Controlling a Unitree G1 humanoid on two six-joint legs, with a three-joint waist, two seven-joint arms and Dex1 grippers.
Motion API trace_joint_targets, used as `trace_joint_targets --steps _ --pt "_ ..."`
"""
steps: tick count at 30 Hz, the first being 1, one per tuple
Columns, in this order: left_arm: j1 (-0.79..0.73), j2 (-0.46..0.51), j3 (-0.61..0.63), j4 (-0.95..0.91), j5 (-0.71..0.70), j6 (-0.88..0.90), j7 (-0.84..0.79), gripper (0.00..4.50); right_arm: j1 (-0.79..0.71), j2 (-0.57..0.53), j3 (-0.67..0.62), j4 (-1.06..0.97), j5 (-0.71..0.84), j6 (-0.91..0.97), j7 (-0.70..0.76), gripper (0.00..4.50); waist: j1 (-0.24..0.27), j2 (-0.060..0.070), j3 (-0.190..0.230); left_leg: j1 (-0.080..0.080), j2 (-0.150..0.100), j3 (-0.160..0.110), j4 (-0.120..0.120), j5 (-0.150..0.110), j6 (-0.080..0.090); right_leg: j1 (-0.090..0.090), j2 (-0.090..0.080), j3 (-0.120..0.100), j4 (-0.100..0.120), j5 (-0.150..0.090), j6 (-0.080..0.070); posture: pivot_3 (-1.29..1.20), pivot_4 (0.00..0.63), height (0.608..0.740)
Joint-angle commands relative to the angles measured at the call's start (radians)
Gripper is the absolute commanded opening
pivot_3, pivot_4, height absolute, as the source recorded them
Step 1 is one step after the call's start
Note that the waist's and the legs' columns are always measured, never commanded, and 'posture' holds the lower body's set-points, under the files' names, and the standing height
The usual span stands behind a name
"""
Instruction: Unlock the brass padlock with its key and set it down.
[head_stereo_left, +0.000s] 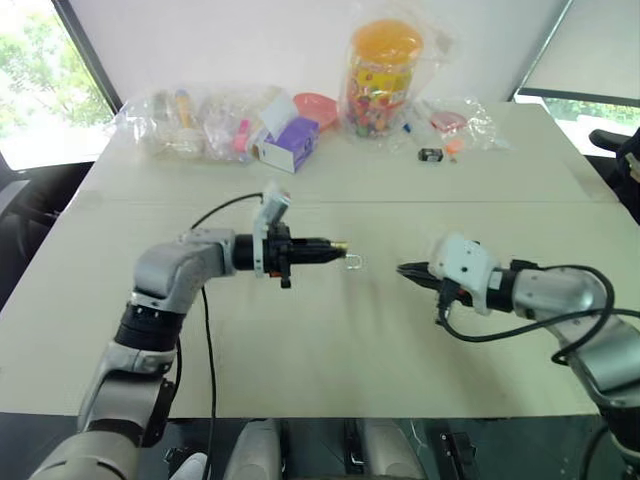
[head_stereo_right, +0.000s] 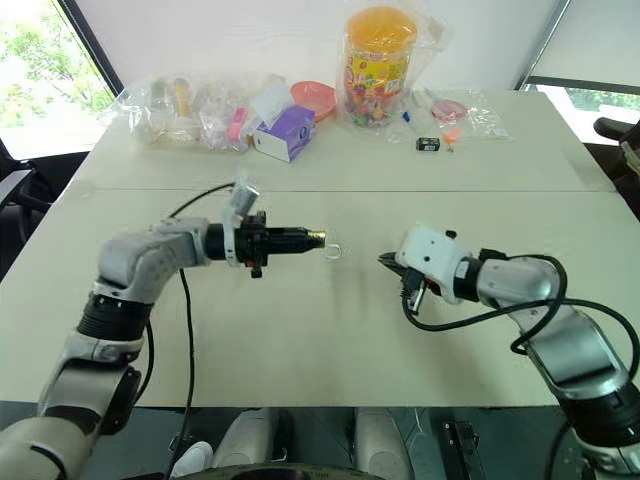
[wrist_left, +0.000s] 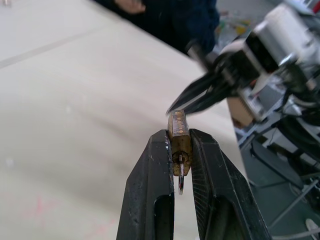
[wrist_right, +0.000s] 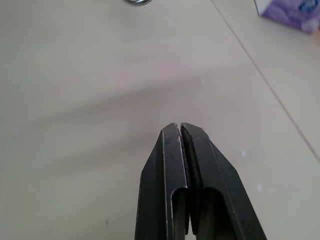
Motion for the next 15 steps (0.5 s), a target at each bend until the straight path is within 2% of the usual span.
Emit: trace_joint_targets --steps 1,7,9,15 --pt "-0.015 -0.091 0.005 0.052 0.041 -0.053 0.099 0.0 0.006 0.013 -0.083 -0.061 0.012 0.009 -0.039 0.05 0.0 0.0 0.0 0.0 0.0 0.0 0.0 0.0 0.0 0.0 0.0 0.0 0.0 0.0 0.0 0.0 0.15 0.74" --pt "-0.038 -0.232 -0.03 0.236 0.179 -0.108 0.282 0.0 0.037 0.04 -0.1 -0.141 0.017 0.067 -0.09 0.05 -0.001 0.0 0.0 0.0 0.0 0.0 0.0 0.0 0.0 0.001 0.001 0.0 0.0 0.0 0.0 0.0 0.15 0.74" --pt "-0.051 -0.268 -0.006 0.317 0.206 -0.113 0.347 0.0 0.043 0.045 -0.1 -0.156 0.013 0.078 -0.102 0.05 -0.001 0.0 0.0 0.001 0.0 0.0 0.0 0.0 0.0 0.001 0.0 0.0 0.0 0.0 0.0 0.0 0.15 0.74" --pt "-0.056 -0.253 0.011 0.369 0.206 -0.107 0.297 0.0 0.057 0.055 -0.088 -0.185 0.008 0.094 -0.124 0.05 -0.003 0.0 0.0 0.001 0.0 0.0 0.0 0.0 0.0 0.001 0.001 0.0 0.0 0.0 0.0 0.0 0.15 0.74"
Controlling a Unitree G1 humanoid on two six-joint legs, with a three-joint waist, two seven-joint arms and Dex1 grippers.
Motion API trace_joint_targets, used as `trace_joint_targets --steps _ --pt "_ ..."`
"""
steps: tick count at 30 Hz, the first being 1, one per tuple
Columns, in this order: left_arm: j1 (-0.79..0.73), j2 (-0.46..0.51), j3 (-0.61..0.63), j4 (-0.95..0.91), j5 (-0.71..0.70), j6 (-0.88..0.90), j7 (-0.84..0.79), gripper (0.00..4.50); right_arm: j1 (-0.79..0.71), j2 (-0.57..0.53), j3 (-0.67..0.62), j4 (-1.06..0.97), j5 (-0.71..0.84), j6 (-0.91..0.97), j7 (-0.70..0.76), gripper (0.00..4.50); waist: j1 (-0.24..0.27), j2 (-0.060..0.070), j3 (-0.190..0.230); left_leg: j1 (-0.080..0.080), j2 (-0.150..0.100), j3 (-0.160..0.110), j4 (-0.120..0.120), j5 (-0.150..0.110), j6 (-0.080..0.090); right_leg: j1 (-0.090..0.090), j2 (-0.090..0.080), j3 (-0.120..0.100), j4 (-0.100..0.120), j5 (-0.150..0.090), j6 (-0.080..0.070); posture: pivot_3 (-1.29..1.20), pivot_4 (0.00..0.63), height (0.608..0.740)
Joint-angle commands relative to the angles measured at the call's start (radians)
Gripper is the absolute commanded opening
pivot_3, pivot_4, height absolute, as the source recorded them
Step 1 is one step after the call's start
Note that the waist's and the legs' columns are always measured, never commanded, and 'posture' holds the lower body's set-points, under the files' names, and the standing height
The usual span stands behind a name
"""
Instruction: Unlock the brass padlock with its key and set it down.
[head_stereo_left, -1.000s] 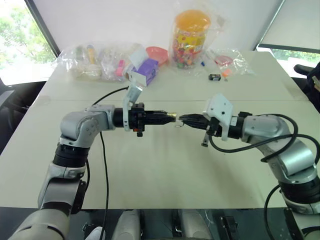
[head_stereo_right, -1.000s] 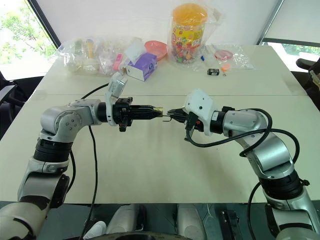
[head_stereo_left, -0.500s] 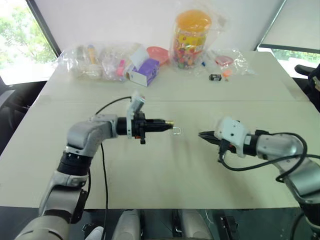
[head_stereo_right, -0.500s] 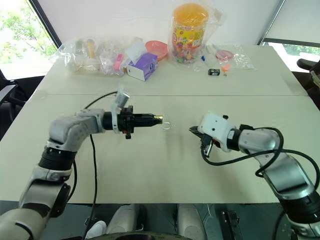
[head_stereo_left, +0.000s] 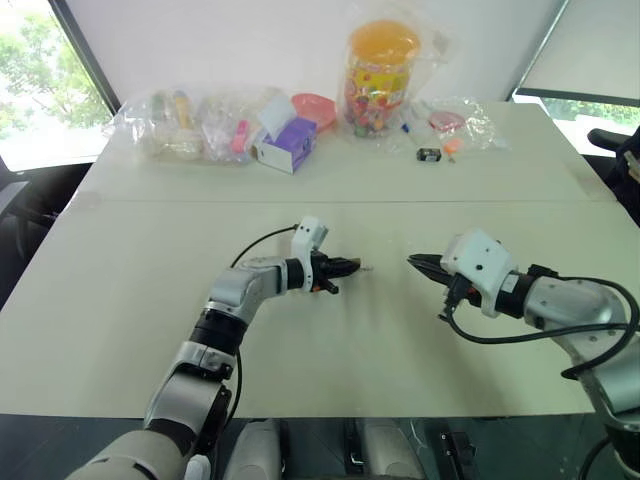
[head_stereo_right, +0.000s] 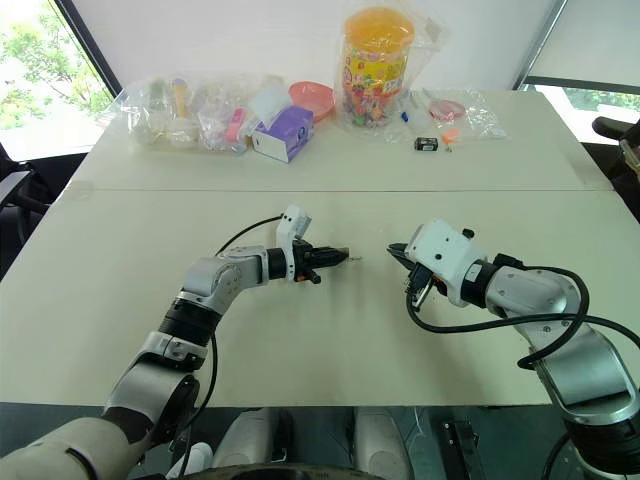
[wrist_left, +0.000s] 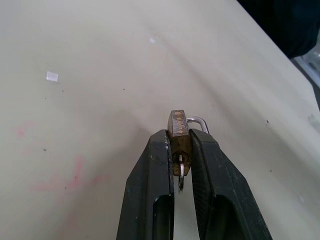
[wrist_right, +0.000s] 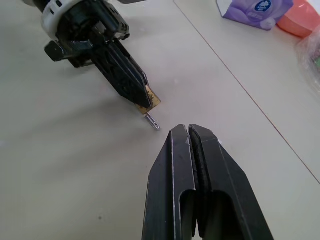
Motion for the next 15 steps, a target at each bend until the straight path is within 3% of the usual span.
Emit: trace_joint_targets --steps 1,10,15 --pt "-0.006 0.021 0.025 0.009 0.009 -0.002 -0.018 0.0 0.0 0.007 -0.015 -0.044 -0.002 0.002 -0.018 0.05 0.0 0.0 0.0 0.0 0.0 0.0 0.0 0.0 0.0 0.0 0.0 0.0 0.0 0.0 0.0 0.0 0.15 0.74" --pt "0.007 0.084 0.029 -0.021 0.016 0.008 -0.084 4.32 -0.023 0.005 0.005 -0.018 -0.009 -0.016 -0.011 0.0 -0.003 0.0 0.0 0.002 0.0 0.0 0.0 0.0 0.0 0.002 0.0 0.0 0.0 0.0 0.0 0.0 0.15 0.74" --pt "0.021 0.173 0.01 -0.104 0.007 -0.005 -0.189 4.42 -0.011 -0.028 0.002 -0.014 -0.011 -0.029 0.027 0.0 -0.003 0.0 0.0 0.002 0.001 0.0 0.0 0.0 0.0 0.001 0.001 0.0 0.001 0.0 0.0 0.0 0.15 0.74"
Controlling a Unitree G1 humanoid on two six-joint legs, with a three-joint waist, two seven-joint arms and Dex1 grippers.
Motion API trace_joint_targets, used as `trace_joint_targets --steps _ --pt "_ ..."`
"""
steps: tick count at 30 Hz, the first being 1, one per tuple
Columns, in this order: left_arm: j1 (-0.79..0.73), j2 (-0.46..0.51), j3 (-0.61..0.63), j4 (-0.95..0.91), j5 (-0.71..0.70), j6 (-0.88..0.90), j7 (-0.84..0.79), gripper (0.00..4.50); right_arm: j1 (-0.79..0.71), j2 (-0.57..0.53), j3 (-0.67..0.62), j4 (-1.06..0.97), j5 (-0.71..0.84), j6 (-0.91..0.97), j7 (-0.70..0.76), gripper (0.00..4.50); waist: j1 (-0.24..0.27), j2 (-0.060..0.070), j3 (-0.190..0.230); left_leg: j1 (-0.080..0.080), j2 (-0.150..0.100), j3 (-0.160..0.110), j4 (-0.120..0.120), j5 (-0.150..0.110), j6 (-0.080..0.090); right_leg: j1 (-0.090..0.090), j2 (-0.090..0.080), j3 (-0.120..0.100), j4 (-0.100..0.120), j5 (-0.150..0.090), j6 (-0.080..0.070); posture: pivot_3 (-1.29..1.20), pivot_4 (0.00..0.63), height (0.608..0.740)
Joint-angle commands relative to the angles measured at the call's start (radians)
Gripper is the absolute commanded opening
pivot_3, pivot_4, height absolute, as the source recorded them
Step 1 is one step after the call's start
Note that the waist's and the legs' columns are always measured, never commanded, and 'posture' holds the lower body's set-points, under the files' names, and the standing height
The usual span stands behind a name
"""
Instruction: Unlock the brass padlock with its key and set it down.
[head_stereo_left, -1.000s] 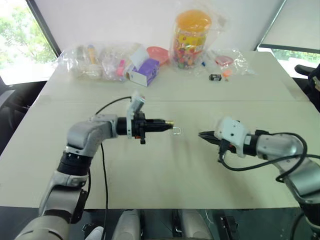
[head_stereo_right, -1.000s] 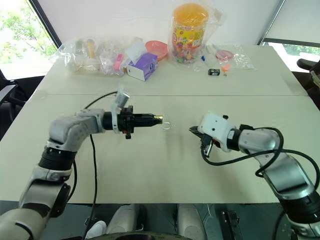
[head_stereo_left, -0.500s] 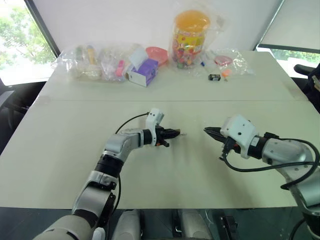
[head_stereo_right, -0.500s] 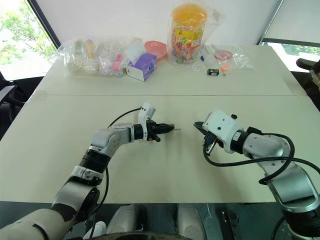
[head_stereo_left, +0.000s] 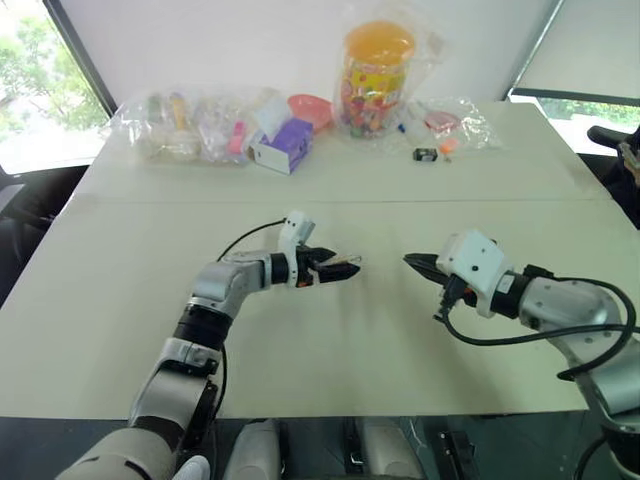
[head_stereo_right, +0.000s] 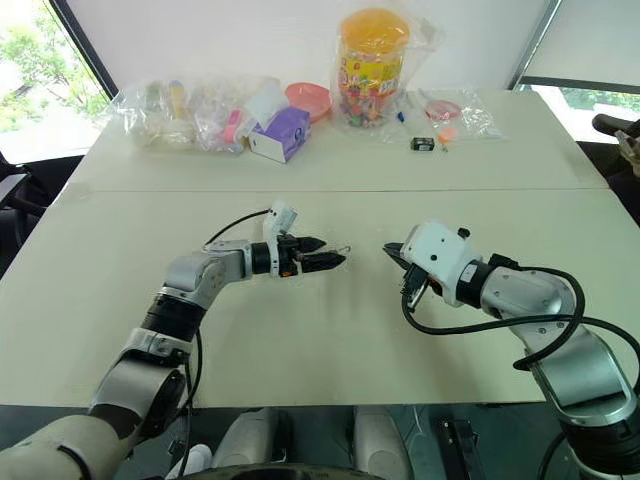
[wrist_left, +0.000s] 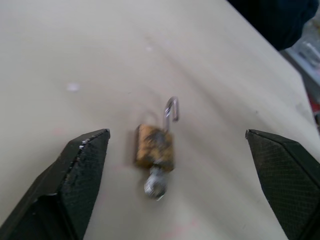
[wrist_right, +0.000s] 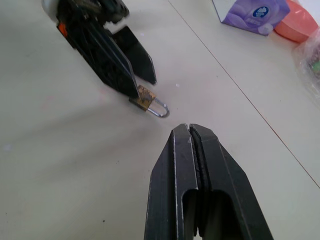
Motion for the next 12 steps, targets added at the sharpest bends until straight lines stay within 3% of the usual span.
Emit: trace_joint_targets --steps 1,6,12 --pt "0.016 0.066 0.002 -0.07 -0.005 0.0 -0.077 4.42 0.004 -0.031 -0.016 -0.013 0.0 -0.023 0.033 0.0 0.003 0.0 0.0 0.0 0.0 0.0 0.0 0.0 0.0 0.0 0.0 0.0 0.0 0.0 0.0 0.0 0.15 0.74" --pt "0.072 0.247 -0.061 -0.231 -0.006 -0.07 -0.302 4.42 0.011 -0.065 -0.027 -0.009 0.018 -0.022 0.085 0.0 0.005 0.0 0.0 -0.001 0.0 0.0 0.0 0.0 0.0 0.0 -0.001 0.0 -0.001 0.0 0.0 0.0 0.15 0.74" --pt "0.1 0.323 -0.075 -0.298 0.007 -0.109 -0.374 4.42 0.011 -0.069 -0.034 0.006 0.01 -0.029 0.099 0.0 0.012 0.0 0.0 -0.001 -0.001 0.0 0.0 0.0 0.0 0.0 -0.002 0.0 -0.001 0.0 0.0 0.0 0.15 0.74"
